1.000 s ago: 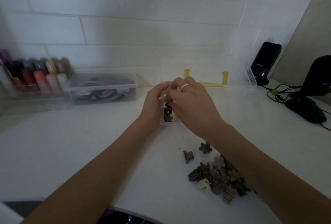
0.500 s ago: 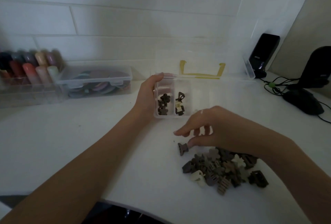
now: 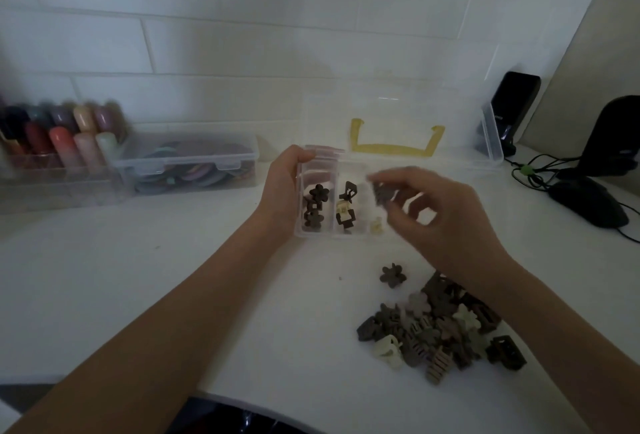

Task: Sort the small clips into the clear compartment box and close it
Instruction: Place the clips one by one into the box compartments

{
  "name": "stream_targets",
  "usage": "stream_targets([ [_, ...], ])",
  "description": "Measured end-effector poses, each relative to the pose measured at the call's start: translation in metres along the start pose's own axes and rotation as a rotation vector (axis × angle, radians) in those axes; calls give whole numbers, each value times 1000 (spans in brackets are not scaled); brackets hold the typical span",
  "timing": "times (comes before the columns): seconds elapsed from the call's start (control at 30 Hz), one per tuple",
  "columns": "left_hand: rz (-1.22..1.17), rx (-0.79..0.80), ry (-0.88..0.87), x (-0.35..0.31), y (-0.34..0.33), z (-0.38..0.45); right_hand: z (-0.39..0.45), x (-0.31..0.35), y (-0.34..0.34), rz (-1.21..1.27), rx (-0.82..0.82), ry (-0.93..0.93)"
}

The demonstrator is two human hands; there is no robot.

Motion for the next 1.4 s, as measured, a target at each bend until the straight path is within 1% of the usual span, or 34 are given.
stream_targets([
  [0.03,-4,2,5,0,1,0,0,-3,6,9,-94,-24],
  [0.1,-10,17,1,-1,2,2,0,-12,15,63,-224,-89],
  [0.2,-37,26,-9,-2,5,5,-2,-23,22,118,-295,-138],
  [0.5,-41,20,38,-7,15,7,-8,-26,15,-144,-167,-54],
  [0.6,-34,12,35,-8,16,6,-10,-32,14,-195,-148,-72],
  [0.8,-44,25,32,-9,15,5,-10,-34,13,-224,-151,-74],
  [1.1,-55,26,32,-9,12,3,-10,-33,8,-383,-151,21],
  [1.2,-59,25,40,-9,12,3,-10,-33,8,-399,-170,33],
  [1.4,-35,13,33,-10,12,3,-10,-35,10,-375,-179,-27],
])
Point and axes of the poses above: each hand's wrist, its own z-axis towards the middle knuckle, its own y-axis out of the back of the hand, x = y × z, the point moved 5 cm from there along z, towards the middle knuckle, and after that the axes turned 4 degrees about -z, right-handed, at the moved point
